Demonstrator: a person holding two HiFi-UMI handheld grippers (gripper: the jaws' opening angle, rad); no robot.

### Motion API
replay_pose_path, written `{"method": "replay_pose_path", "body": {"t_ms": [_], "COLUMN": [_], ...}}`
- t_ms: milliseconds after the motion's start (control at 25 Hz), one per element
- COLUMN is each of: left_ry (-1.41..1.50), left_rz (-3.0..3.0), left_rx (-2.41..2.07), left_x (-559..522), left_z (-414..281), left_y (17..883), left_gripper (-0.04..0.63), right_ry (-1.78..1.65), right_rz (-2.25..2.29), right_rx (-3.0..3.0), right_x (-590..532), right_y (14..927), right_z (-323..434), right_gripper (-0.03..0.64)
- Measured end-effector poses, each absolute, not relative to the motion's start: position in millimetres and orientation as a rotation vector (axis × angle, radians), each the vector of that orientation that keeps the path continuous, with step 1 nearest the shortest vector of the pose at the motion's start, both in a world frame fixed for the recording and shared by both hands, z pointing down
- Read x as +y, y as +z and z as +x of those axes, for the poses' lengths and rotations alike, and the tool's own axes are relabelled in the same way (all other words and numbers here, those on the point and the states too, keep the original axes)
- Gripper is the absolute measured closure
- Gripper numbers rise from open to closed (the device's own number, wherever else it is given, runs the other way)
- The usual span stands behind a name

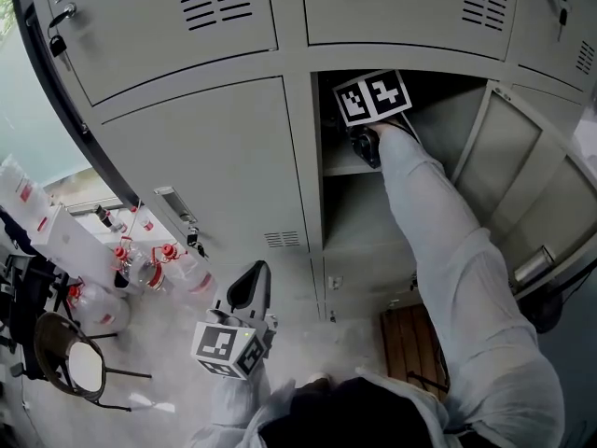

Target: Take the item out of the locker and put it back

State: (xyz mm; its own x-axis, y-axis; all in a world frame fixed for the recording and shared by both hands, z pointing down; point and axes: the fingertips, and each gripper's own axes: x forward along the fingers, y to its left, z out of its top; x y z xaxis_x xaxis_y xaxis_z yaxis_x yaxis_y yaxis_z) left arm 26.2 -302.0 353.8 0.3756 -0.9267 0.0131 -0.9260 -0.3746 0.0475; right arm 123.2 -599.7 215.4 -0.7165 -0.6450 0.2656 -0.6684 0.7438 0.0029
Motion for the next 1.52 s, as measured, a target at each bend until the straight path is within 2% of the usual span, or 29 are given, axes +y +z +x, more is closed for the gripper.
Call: {"method": "replay_pose_path", "body": {"t_ms": [120,240,360,800,1120,1520], "left_ry": [-0.019,-0.021,-0.016,-0.023,-0.036,-0.082], "left_rz": [2.569,2.574,2.595,2.685,2.749,2.796], "left_rx": [-1.729,-1.721,-1.695,-1.542,-1.443,-1.348], "left_x": [-300.4,-298.6,-296.6,-285.0,-279.2,-267.2], "left_z": [25.3,26.2,31.5,68.7,98.9,132.9], "left_y": [352.5,351.7,352.0,352.2,345.7,346.8], "left_gripper": [0.588,0.586,0.587,0.588,0.588,0.586], "right_ry": [0.028,-0.047,-0.108,-0.152,-0.183,-0.169], "right_rz": [1.081,1.062,1.065,1.206,1.295,1.368], "right_rx": [-2.653,-2.644,-2.628,-2.625,-2.73,-2.776], "right_x": [-594.5,-590.0,-582.5,-534.0,-458.7,-359.1], "right_y": [211.4,210.3,205.1,184.6,160.0,202.0], "right_z": [129.5,131.1,136.4,188.4,219.7,265.8], "right_gripper": [0.294,0.169,0.129,0.129,0.13,0.152]}}
